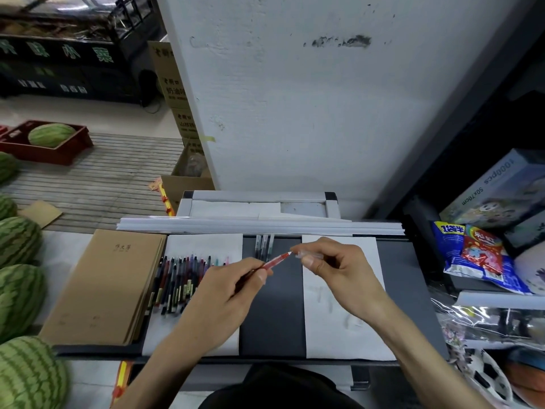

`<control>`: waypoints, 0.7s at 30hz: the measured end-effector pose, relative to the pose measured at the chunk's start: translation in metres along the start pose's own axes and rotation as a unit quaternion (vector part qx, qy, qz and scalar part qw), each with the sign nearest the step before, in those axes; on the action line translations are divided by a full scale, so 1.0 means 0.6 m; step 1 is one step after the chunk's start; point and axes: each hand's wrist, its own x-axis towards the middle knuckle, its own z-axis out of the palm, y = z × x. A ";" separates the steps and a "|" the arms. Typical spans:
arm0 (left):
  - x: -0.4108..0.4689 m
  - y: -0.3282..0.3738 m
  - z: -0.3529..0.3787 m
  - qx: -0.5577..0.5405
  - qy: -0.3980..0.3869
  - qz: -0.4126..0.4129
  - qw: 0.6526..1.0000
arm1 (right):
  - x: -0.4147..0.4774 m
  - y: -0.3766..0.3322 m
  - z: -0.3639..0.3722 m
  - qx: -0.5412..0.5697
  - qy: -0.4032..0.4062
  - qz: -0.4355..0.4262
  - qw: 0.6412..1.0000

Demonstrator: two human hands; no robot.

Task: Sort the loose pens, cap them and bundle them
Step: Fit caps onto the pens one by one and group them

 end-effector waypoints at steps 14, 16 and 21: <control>-0.003 0.002 0.000 0.184 -0.035 0.066 0.980 | 0.004 -0.002 0.013 -0.239 -0.107 -0.081 0.962; -0.005 -0.002 0.006 0.225 -0.040 0.070 0.971 | 0.005 0.008 0.020 -0.239 -0.116 -0.045 0.963; -0.006 -0.022 0.030 0.196 -0.045 0.040 0.979 | 0.012 0.036 0.030 -0.124 -0.110 0.053 0.985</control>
